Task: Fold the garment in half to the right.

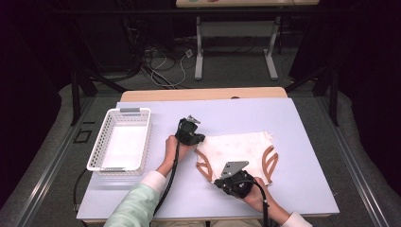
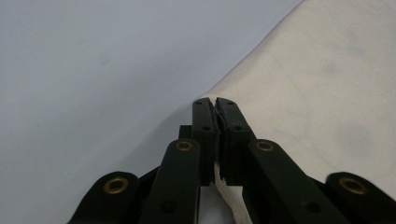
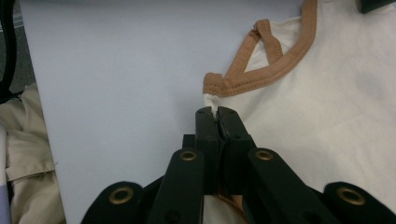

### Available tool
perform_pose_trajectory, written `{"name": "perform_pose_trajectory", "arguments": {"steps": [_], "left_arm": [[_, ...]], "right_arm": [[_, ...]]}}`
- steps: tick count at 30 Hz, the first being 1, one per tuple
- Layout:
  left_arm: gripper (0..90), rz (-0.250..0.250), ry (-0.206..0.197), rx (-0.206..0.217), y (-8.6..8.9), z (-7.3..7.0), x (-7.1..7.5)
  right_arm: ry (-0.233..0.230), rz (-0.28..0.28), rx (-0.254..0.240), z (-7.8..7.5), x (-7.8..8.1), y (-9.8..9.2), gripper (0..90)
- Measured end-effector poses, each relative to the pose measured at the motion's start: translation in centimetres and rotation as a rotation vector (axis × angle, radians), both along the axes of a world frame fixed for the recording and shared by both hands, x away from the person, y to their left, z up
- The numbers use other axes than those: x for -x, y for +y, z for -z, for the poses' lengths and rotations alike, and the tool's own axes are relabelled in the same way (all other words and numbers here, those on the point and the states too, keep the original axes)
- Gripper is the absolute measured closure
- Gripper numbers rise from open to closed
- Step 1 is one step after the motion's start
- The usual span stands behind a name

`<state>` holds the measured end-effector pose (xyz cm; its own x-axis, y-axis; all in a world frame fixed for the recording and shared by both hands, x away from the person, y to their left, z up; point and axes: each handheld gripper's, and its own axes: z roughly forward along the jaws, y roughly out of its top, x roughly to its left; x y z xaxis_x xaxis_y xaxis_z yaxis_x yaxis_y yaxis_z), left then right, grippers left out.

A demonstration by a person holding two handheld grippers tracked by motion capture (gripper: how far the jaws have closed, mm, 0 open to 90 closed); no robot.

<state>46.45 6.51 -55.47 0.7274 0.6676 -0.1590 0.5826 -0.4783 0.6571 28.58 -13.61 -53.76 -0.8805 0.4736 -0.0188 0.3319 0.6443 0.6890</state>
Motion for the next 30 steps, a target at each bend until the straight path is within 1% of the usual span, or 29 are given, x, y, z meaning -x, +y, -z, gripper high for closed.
{"name": "perform_pose_trajectory", "arguments": {"steps": [1,3,4,7,8,11,12,13,14,15,17,19,20,21,22,23,24,29,30], "left_arm": [[87.0,0.003,0.006,0.001,0.02,0.0,-0.01],[87.1,0.004,0.003,-0.003,0.03,-0.06,0.0],[87.1,0.003,-0.003,0.002,0.02,-0.11,0.03],[87.2,0.0,-0.003,0.005,0.12,-0.18,0.04],[87.2,-0.005,0.004,0.015,0.17,-0.18,0.06],[87.2,-0.01,0.0,0.017,0.21,-0.19,0.08],[87.2,-0.01,-0.006,0.013,0.18,-0.25,0.12],[87.2,-0.01,0.001,0.012,0.14,-0.31,0.17],[87.2,-0.013,-0.008,0.014,0.06,-0.3,0.2],[87.2,-0.003,-0.013,-0.001,0.12,-0.37,0.18],[87.3,0.001,-0.01,-0.005,0.15,-0.44,0.17],[87.3,0.003,-0.011,-0.008,0.18,-0.44,0.16],[87.3,-0.003,-0.006,0.007,0.27,-0.42,0.17],[87.3,-0.003,-0.006,0.007,0.27,-0.42,0.17],[87.3,-0.006,-0.012,0.019,0.42,-0.48,0.13],[87.3,-0.006,-0.007,0.028,0.54,-0.53,0.09],[87.4,-0.006,-0.007,0.031,0.58,-0.54,0.09],[87.4,0.007,-0.004,0.005,0.75,-0.76,0.06],[87.3,0.008,-0.007,0.004,0.76,-0.81,0.05]], "right_arm": [[0.0,0.001,0.001,-0.02,-0.01,-0.01,87.8],[0.0,-0.001,0.002,-0.05,-0.01,-0.03,87.8],[-0.004,-0.001,-0.006,-0.08,-0.02,-0.06,87.8],[-0.002,0.005,-0.011,-0.13,-0.01,-0.06,87.8],[-0.003,0.005,-0.011,-0.16,0.0,-0.06,87.8],[-0.004,0.002,-0.014,-0.22,0.0,-0.03,87.9],[0.0,-0.001,-0.012,-0.27,0.0,-0.05,87.8],[-0.004,0.001,-0.016,-0.24,0.01,-0.02,87.8],[-0.002,0.002,-0.015,-0.25,0.02,-0.04,87.9],[-0.003,0.003,-0.015,-0.26,0.01,-0.05,87.9],[0.0,0.0,-0.018,-0.26,0.01,-0.08,87.9],[0.003,0.007,-0.028,-0.31,0.0,-0.13,87.9],[0.009,0.006,-0.038,-0.39,-0.06,-0.2,87.9],[0.006,0.006,-0.043,-0.39,-0.09,-0.21,87.9],[0.006,0.006,-0.043,-0.39,-0.09,-0.21,87.9],[0.008,0.01,-0.046,-0.45,-0.09,-0.23,87.9],[0.019,0.02,-0.067,-0.58,-0.09,-0.27,87.9],[0.029,0.019,-0.087,-0.83,-0.06,-0.29,87.9],[0.031,0.015,-0.103,-0.94,-0.13,-0.36,87.9]]}}
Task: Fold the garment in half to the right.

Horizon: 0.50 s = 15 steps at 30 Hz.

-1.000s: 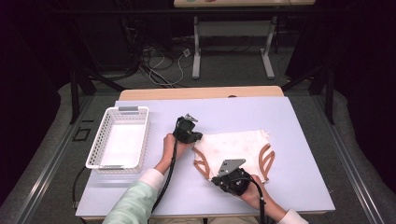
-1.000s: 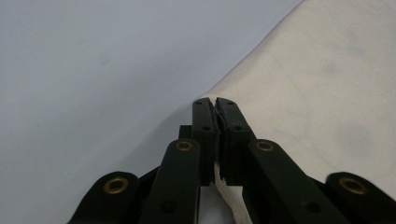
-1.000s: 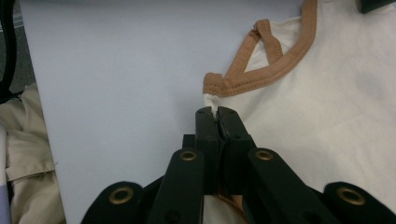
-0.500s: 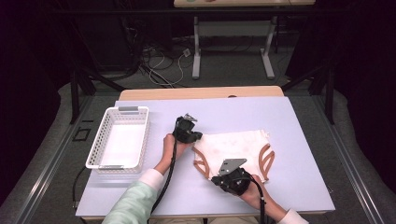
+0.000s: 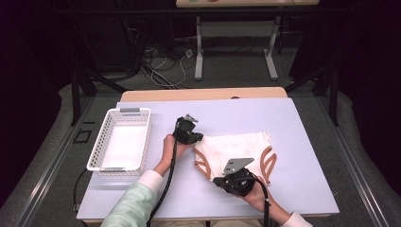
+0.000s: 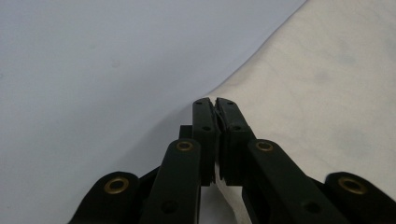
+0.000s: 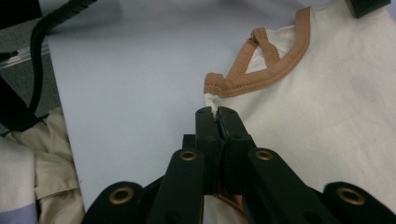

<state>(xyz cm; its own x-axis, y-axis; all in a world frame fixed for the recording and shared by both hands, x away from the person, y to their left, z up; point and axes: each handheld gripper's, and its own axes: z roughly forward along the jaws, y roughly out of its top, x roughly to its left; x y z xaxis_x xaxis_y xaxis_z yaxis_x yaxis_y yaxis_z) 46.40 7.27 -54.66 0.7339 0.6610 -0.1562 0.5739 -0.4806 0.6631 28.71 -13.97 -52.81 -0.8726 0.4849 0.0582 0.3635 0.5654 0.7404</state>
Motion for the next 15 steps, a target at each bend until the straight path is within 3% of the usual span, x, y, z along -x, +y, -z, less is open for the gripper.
{"name": "perform_pose_trajectory", "arguments": {"steps": [11,15], "left_arm": [[87.4,0.001,-0.007,-0.01,0.5,-0.8,0.0],[87.3,0.007,0.007,-0.017,1.0,-1.2,0.1]], "right_arm": [[0.016,0.012,-0.057,-0.8,-0.1,-0.4,88.0],[0.022,0.008,-0.071,-0.9,-0.1,-0.2,88.0]]}}
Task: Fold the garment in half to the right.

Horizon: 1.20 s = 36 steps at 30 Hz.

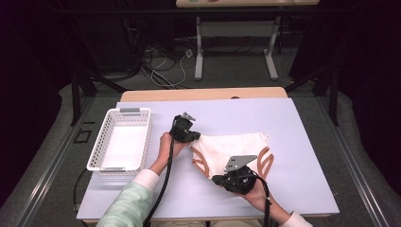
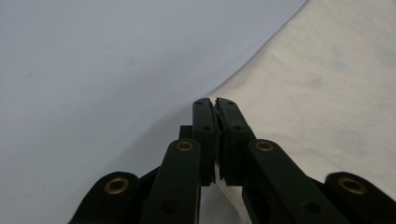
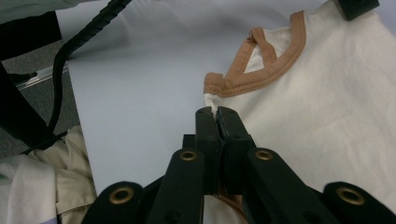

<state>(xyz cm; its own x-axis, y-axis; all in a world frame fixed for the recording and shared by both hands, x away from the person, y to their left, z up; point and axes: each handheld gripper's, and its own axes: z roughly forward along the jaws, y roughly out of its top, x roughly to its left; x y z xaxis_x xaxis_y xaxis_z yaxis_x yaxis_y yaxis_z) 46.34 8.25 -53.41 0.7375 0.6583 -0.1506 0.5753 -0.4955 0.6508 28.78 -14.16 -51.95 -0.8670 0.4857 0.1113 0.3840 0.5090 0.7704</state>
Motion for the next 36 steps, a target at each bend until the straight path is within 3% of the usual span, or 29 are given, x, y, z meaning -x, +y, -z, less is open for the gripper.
{"name": "perform_pose_trajectory", "arguments": {"steps": [8,18,24,29,36], "left_arm": [[87.4,0.001,-0.005,0.007,0.4,-0.7,0.2],[87.4,0.003,-0.008,-0.036,1.1,-2.4,-0.4],[87.4,0.008,-0.013,-0.035,1.0,-3.3,-0.7],[87.5,0.019,-0.036,-0.052,0.7,-4.4,-0.6],[87.4,0.016,-0.032,-0.066,1.2,-5.0,-1.0]], "right_arm": [[-0.001,0.027,-0.059,-0.6,0.1,-0.8,88.0],[-0.034,0.024,-0.126,-1.5,0.1,0.3,88.0],[-0.035,0.023,-0.146,-1.8,-0.1,0.5,88.0],[-0.062,0.028,-0.181,-2.3,0.0,0.0,88.0],[-0.052,0.024,-0.192,-2.4,-0.2,0.9,88.0]]}}
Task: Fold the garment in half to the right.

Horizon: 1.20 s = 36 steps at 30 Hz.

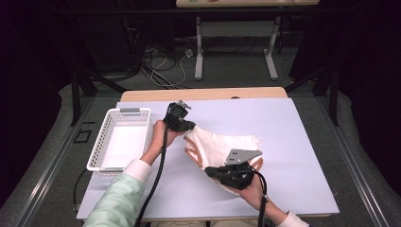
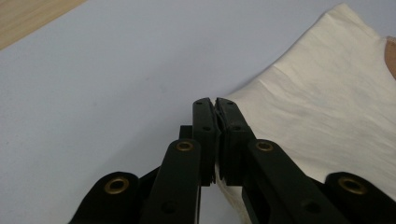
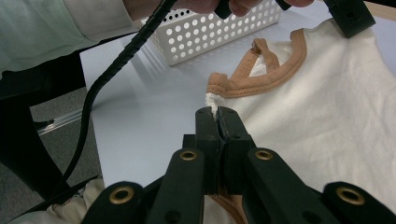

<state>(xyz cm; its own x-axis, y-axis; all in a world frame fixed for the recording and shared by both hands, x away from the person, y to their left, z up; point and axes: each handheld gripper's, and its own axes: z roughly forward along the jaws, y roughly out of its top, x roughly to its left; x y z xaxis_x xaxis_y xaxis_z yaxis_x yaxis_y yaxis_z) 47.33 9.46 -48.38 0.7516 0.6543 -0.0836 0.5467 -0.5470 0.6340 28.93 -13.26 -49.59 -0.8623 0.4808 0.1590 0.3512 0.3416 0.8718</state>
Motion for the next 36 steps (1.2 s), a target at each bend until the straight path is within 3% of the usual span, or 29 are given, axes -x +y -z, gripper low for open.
{"name": "perform_pose_trajectory", "arguments": {"steps": [16,26,36], "left_arm": [[87.4,-0.018,0.001,-0.03,1.2,-0.6,-0.2],[87.3,-0.086,0.01,-0.065,4.0,-2.0,-0.3],[87.2,-0.101,0.023,-0.096,4.0,-2.2,-0.4]], "right_arm": [[0.009,0.004,-0.039,-0.1,-0.4,0.8,88.2],[-0.012,-0.024,-0.057,-0.3,-1.2,3.4,88.1],[-0.004,-0.031,-0.046,0.1,-1.1,5.0,88.1]]}}
